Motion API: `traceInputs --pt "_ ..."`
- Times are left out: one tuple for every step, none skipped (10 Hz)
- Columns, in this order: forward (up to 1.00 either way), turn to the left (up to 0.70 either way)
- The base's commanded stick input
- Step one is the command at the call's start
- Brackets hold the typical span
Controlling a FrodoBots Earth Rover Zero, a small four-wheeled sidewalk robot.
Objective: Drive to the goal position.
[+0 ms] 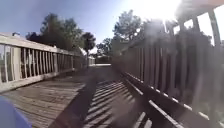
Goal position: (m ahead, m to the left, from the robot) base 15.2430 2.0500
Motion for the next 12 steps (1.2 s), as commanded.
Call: traceInputs --pt "0.70 0.09" --pt "0.70 0.07" --pt "0.70 0.06" --pt "0.70 0.04" --pt "0.70 0.02" --pt "0.70 0.01" --pt "0.70 0.11" --pt "0.70 0.26" --pt "0.70 0.35" --pt "0.70 0.35" --pt "0.70 0.35" --pt "0.70 0.24"
